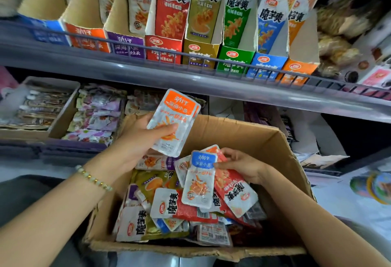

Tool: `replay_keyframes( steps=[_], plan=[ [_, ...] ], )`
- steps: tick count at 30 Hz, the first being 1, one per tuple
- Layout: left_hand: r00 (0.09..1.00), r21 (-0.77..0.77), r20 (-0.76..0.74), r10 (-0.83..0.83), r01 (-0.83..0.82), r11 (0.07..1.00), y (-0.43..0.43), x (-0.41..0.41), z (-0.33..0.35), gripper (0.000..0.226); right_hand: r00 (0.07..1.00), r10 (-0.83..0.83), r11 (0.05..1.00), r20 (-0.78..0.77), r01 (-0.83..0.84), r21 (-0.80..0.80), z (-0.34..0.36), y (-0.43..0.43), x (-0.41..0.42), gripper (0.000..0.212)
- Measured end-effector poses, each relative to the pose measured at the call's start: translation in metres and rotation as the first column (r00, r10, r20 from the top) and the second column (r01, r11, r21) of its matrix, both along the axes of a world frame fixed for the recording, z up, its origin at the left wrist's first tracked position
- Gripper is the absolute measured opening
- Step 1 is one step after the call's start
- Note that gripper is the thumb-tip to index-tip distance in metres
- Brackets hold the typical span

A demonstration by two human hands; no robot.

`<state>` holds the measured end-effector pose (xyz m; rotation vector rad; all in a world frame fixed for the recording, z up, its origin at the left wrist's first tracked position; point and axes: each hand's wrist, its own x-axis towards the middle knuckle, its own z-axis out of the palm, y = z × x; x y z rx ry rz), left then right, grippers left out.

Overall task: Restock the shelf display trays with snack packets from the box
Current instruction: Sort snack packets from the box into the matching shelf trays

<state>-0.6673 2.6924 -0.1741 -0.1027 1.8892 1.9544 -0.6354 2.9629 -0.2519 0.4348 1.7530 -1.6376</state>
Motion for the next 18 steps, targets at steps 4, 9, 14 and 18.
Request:
replay_keyframes(
  steps=[4,9,14,18],
  plan=[
    [0.999,-0.015,-0.023,0.026,-0.027,1.0,-0.005,-0.003,0.0,0.033,0.979,0.157,0.975,-0.131,-0.174,-0.137,0.029,-0.007,0.002,0.047],
    [0.997,0.007,-0.045,0.055,-0.055,0.998,-0.007,-0.003,-0.002,0.013,0.977,0.081,0.99,-0.198,-0.102,-0.095,0.052,-0.001,0.007,0.026],
    [0.999,0.056,-0.023,0.048,-0.046,0.997,0.0,-0.001,-0.004,0.025,0.965,0.065,0.997,-0.255,-0.054,0.047,0.047,0.004,0.011,0.019],
    [0.999,0.019,-0.019,0.034,-0.034,0.999,0.005,0.001,-0.009,0.028,0.923,-0.019,1.0,-0.384,0.019,-0.004,0.056,0.009,0.007,0.02]
  ],
)
